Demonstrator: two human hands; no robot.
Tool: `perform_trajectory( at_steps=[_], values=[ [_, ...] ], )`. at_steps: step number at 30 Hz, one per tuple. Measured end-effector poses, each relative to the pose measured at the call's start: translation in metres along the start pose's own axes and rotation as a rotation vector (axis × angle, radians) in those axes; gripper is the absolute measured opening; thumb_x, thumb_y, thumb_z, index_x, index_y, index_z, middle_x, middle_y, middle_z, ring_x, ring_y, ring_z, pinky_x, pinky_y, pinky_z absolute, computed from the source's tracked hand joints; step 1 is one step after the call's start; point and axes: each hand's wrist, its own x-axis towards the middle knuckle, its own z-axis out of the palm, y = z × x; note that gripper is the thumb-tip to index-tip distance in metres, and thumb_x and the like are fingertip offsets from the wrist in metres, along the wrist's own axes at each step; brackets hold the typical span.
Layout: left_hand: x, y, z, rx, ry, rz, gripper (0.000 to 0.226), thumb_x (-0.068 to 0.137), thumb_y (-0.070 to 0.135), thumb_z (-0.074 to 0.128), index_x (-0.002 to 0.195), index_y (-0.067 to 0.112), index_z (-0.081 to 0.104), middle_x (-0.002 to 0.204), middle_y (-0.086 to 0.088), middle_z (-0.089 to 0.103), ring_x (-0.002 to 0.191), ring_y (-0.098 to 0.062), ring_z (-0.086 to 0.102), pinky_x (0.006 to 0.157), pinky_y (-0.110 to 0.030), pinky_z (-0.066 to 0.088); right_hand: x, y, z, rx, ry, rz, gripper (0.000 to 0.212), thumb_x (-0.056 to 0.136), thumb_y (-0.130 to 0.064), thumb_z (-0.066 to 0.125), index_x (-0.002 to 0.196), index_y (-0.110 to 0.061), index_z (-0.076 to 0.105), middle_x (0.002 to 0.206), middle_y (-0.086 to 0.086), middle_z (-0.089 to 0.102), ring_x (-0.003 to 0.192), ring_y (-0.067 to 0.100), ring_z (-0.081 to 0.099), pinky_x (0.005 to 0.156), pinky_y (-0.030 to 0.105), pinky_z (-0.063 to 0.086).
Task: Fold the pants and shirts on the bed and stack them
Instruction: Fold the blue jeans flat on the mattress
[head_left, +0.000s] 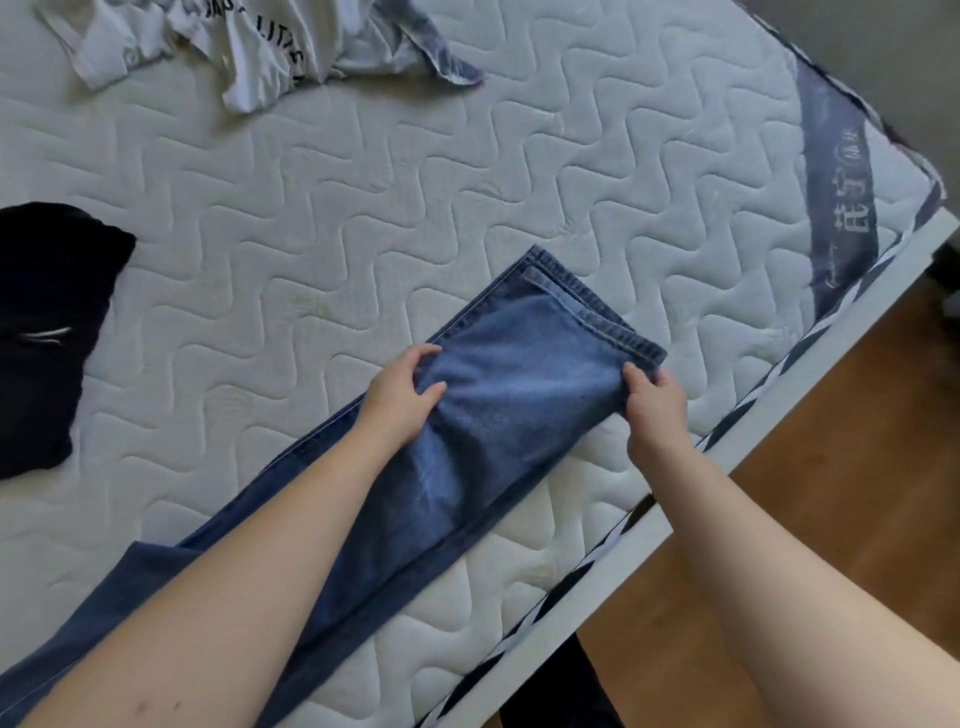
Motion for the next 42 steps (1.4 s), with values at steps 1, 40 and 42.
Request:
perform_trajectory(
  at_steps=[1, 40, 42],
  values=[
    [0.004, 0.001, 0.003, 0.004, -0.022, -0.033, 0.048, 0.085, 0.03, 0.071, 0.129, 0.032, 0.053, 0.099, 0.008, 0.058, 0.092, -0.014, 0.057, 0.081, -0.023, 0.038, 0.002, 0.003, -0.005, -0.029, 0.001, 0.035, 0.011, 0.099, -0.015, 0.053, 0.104, -0.017, 0.062, 0.12, 0.013, 0.065, 0.101, 0.021, 0.06, 0.094, 0.042, 0.054],
    [0.155, 0.122, 0.065, 0.056, 0.043, 0.121, 0.018, 0.095, 0.019, 0.055, 0.113, 0.015, 0.054, 0.098, -0.004, 0.061, 0.091, -0.022, 0.056, 0.08, -0.026, 0.039, 0.041, 0.009, -0.009, -0.19, -0.11, 0.027, 0.007, 0.095, -0.018, 0.062, 0.092, -0.013, 0.066, 0.091, 0.013, 0.071, 0.076, 0.027, 0.068, 0.065, 0.042, 0.06],
    [0.156, 0.12, 0.062, 0.006, 0.057, 0.141, 0.024, 0.095, 0.023, 0.059, 0.116, 0.016, 0.052, 0.089, 0.0, 0.057, 0.084, -0.02, 0.056, 0.08, -0.029, 0.043, 0.044, 0.009, -0.014, -0.183, -0.12, 0.038, 0.006, 0.095, -0.017, 0.063, 0.09, -0.018, 0.067, 0.09, 0.012, 0.072, 0.084, 0.031, 0.07, 0.074, 0.047, 0.06]
  ],
)
